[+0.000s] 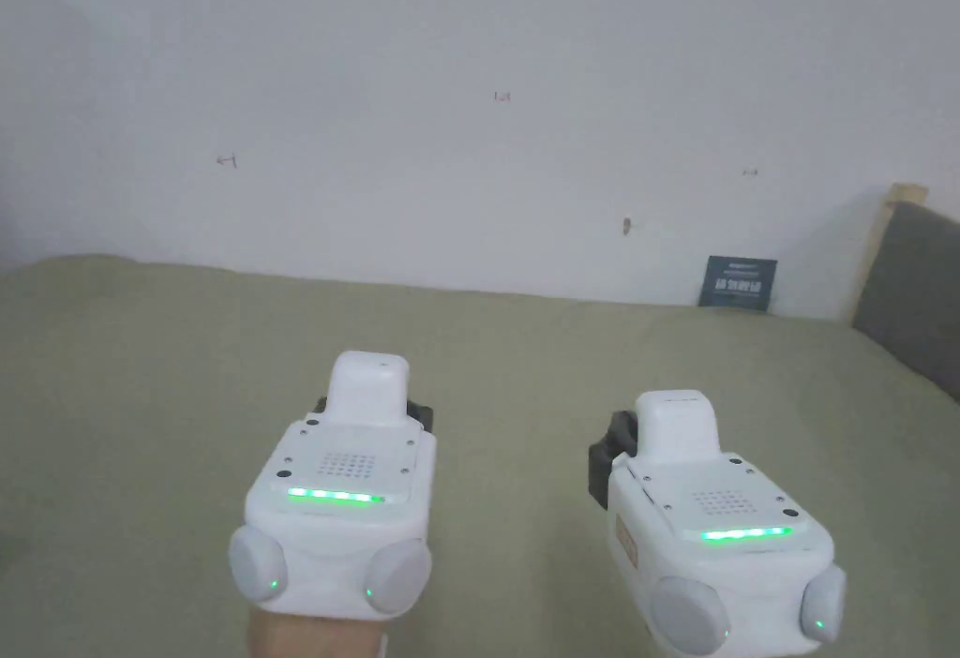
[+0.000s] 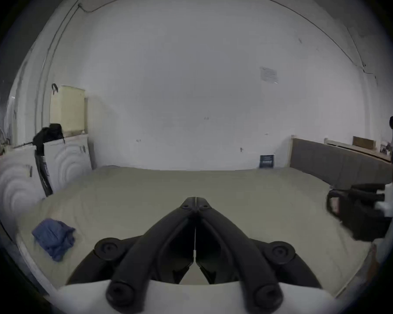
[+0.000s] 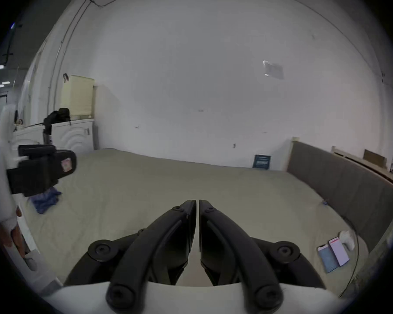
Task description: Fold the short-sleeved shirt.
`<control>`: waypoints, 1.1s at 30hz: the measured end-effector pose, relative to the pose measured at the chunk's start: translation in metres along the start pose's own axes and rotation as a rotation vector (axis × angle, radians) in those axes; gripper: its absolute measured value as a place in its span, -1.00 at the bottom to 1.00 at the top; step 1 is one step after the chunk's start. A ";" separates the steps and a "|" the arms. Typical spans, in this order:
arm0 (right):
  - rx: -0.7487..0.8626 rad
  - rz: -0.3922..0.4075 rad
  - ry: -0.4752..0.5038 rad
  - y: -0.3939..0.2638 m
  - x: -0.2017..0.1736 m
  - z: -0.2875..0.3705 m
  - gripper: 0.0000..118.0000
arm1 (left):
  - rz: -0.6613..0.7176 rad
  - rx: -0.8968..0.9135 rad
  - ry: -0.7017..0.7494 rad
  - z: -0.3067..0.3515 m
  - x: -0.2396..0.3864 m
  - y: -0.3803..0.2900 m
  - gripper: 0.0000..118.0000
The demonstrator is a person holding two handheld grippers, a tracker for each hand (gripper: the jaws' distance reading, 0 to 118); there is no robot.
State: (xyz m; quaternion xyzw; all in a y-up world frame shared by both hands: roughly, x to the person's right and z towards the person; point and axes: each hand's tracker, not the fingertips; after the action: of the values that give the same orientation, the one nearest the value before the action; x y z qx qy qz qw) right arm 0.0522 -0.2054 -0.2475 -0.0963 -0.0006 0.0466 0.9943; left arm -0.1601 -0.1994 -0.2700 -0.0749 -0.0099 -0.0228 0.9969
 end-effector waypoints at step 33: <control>0.104 -0.097 -0.064 0.016 0.007 0.022 1.00 | -0.007 -0.001 0.029 0.010 -0.029 0.006 1.00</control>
State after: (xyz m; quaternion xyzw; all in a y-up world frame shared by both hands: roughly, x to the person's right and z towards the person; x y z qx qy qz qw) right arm 0.0575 -0.1848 -0.2289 -0.0427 -0.0345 0.0015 0.9985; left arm -0.1890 -0.1907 -0.2617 -0.0749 0.0042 -0.0272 0.9968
